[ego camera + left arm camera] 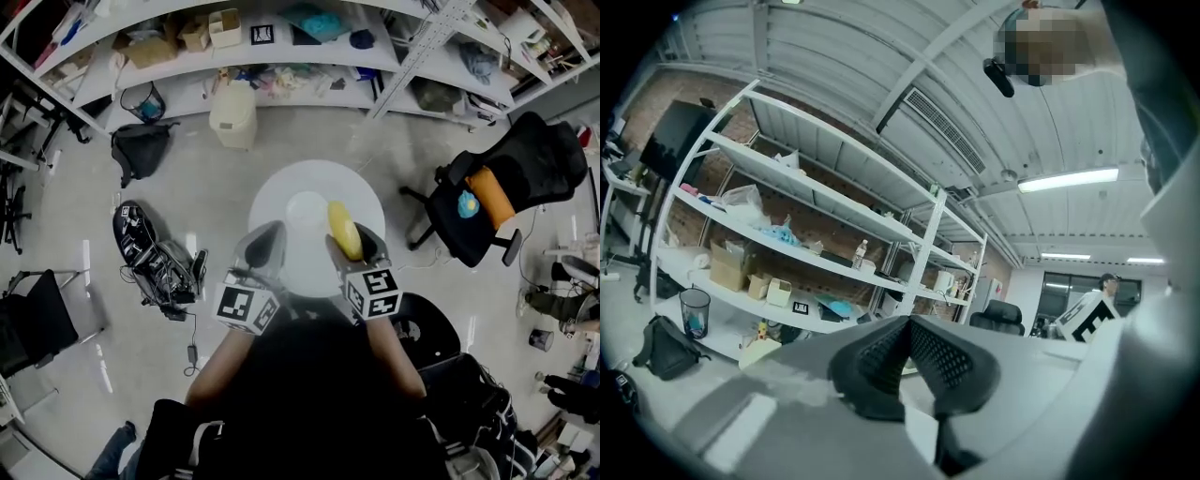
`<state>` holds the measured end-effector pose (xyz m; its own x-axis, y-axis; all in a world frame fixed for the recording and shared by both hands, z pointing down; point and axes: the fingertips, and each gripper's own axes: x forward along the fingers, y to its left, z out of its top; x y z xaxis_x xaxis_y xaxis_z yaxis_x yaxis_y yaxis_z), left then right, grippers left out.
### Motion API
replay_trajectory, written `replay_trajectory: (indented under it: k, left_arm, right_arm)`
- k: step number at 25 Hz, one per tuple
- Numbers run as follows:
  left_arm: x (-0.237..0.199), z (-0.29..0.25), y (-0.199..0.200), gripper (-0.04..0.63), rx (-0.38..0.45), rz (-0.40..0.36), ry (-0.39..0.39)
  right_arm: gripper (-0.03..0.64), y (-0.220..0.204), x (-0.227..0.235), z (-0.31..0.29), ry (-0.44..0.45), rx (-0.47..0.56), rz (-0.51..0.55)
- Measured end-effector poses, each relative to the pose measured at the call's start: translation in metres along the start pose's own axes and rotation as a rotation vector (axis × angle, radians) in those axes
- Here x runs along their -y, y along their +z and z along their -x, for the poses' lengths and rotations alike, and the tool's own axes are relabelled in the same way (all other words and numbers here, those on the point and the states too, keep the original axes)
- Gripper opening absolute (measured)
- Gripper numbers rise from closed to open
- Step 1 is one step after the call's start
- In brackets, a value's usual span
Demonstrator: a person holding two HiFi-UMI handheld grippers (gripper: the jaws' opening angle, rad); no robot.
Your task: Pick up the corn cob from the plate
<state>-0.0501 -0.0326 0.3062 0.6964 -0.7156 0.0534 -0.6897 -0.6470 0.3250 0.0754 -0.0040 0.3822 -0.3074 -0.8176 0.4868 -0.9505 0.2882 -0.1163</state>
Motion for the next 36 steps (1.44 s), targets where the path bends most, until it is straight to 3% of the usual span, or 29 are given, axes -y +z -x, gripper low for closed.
replay_trajectory:
  k: [8, 21, 36]
  left_arm:
    - [0.023, 0.003, 0.010, 0.005, 0.019, -0.037, -0.061]
    - [0.044, -0.007, 0.014, 0.005, 0.029, -0.062, -0.129]
    - [0.045, -0.017, 0.013, 0.005, 0.027, -0.067, -0.163]
  right_arm:
    - [0.256, 0.022, -0.003, 0.032, -0.009, 0.144, -0.024]
    - [0.256, 0.035, -0.001, 0.067, -0.058, 0.291, -0.047]
    - [0.256, 0.051, -0.001, 0.078, -0.072, 0.352, -0.038]
